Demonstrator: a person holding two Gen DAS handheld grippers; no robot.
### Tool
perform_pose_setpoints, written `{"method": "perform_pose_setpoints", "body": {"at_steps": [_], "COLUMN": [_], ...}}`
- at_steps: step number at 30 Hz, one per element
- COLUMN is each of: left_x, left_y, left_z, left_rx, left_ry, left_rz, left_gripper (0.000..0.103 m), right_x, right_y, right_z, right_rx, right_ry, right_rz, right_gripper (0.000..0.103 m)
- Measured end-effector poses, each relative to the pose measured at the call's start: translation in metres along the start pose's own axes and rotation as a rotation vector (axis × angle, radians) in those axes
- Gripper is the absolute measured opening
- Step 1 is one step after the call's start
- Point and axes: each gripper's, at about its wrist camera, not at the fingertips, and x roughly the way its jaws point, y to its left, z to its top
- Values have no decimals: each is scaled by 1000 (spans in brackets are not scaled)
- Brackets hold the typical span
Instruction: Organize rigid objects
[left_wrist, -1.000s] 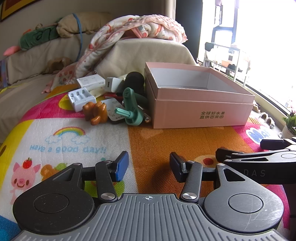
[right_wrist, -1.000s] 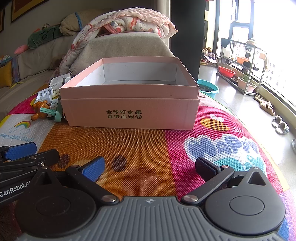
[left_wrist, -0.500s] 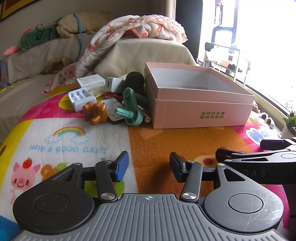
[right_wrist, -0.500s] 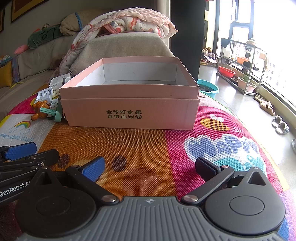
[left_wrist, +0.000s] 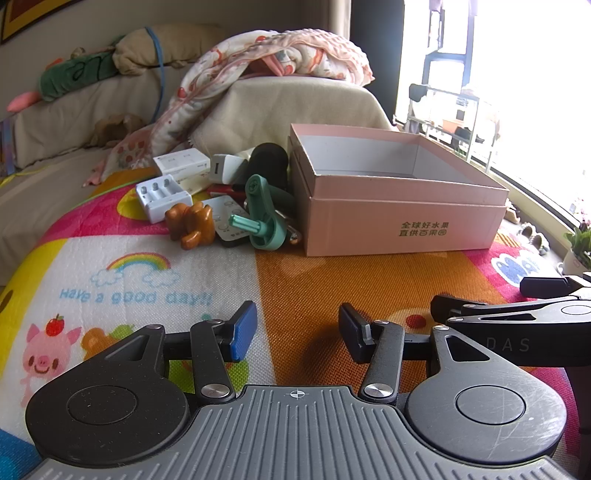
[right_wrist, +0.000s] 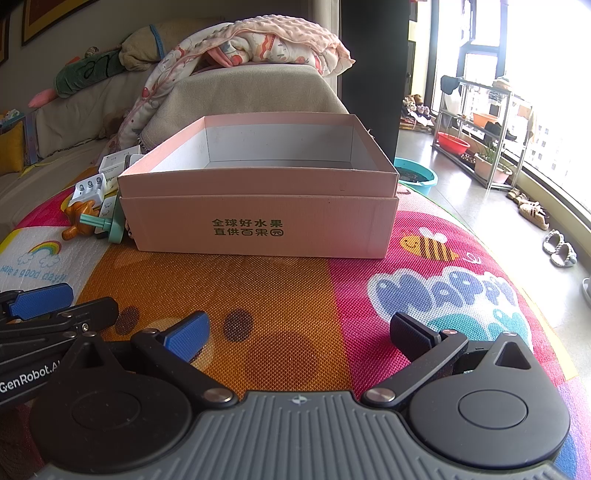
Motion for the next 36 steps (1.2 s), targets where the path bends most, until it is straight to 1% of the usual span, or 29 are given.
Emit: {"method": "perform_pose_setpoints", "body": {"at_steps": [20, 24, 36], "left_x": [-1, -1, -1], "left_y": [-4, 1, 2], "left_z": [2, 3, 1], "left_rx": [12, 1, 11], "left_ry": [1, 1, 1], "left_rz": [9, 0, 8], "left_gripper": [54, 54, 54], "right_x": [0, 0, 1], "right_y": [0, 1, 0], "right_z": [0, 0, 1], "right_rx": [0, -2, 0], "right_ry": [0, 0, 0], "right_rz": [0, -2, 0], "right_gripper": [103, 103, 103]}}
